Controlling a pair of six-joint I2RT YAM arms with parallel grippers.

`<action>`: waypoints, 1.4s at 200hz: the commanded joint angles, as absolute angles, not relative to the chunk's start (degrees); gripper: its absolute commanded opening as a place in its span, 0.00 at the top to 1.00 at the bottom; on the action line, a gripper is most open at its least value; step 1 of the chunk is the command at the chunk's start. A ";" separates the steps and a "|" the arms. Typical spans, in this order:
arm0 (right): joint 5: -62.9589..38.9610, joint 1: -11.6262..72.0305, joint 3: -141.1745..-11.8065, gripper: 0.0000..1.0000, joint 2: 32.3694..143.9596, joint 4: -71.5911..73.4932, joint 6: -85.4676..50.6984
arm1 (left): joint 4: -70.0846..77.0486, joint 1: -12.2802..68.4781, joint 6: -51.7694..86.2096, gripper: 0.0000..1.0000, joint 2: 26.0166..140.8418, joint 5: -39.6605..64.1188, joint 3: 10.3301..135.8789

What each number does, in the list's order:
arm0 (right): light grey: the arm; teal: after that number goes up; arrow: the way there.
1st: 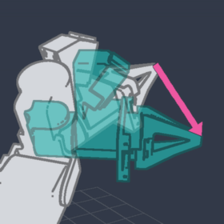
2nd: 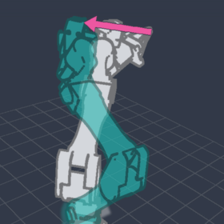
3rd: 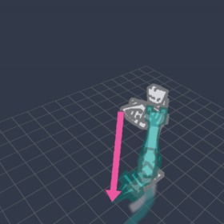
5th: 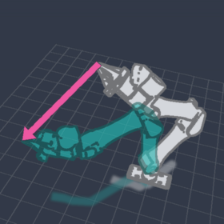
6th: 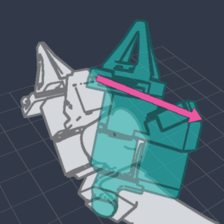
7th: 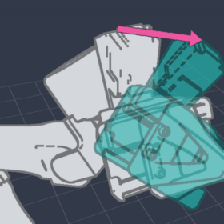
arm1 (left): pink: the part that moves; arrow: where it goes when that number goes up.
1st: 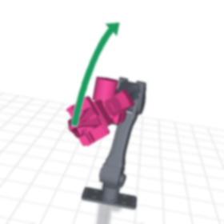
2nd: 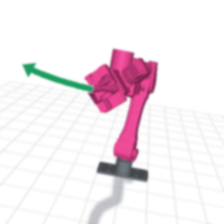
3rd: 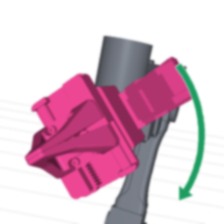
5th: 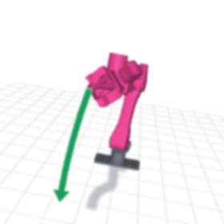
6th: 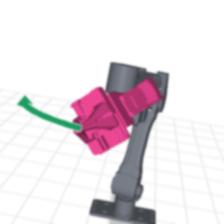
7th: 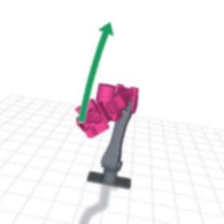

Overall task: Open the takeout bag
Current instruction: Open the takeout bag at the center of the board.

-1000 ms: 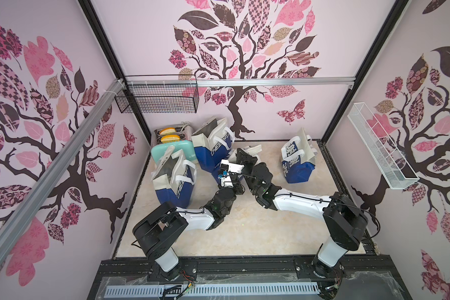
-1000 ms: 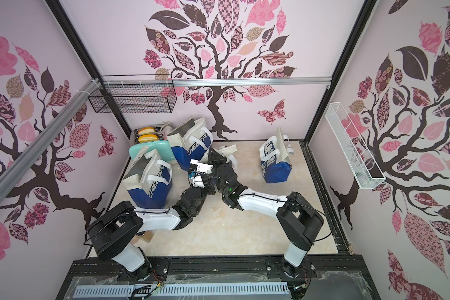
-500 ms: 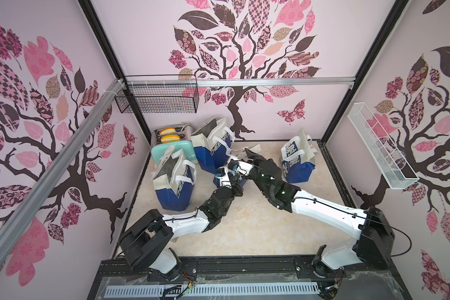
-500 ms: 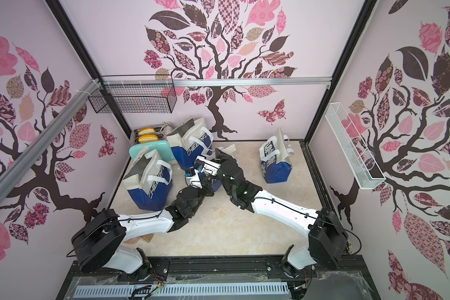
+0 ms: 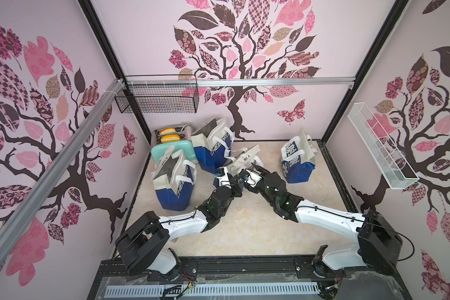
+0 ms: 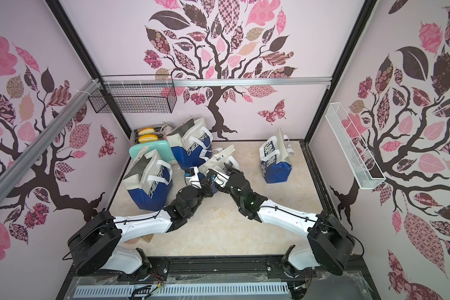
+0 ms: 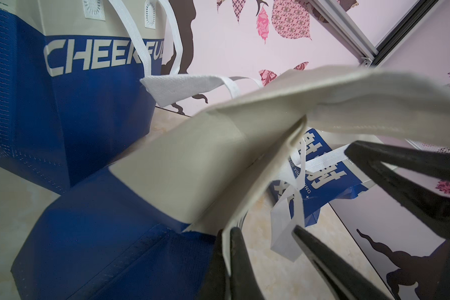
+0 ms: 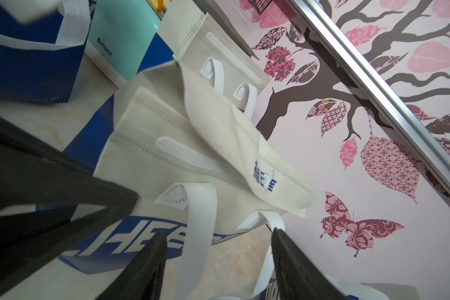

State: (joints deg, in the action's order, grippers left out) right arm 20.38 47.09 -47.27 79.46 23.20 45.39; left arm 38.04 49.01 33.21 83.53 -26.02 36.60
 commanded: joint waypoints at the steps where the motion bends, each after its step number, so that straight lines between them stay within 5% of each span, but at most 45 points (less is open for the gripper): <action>1: 19.94 46.28 -48.94 0.33 80.31 28.92 43.65 | 36.47 49.06 33.22 1.00 83.12 -25.16 36.92; 176: 17.43 42.63 -57.81 0.43 89.91 31.68 45.92 | 35.87 49.07 30.99 1.00 81.74 -25.17 36.48; 280: 7.58 42.10 -55.08 0.40 76.18 11.27 38.95 | 35.36 49.09 30.46 1.00 81.51 -26.14 36.21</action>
State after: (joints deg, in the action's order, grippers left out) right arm 10.07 42.33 -54.52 77.89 14.87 41.67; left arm 36.75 48.97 31.42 82.30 -26.28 36.62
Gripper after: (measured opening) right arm 0.597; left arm 0.040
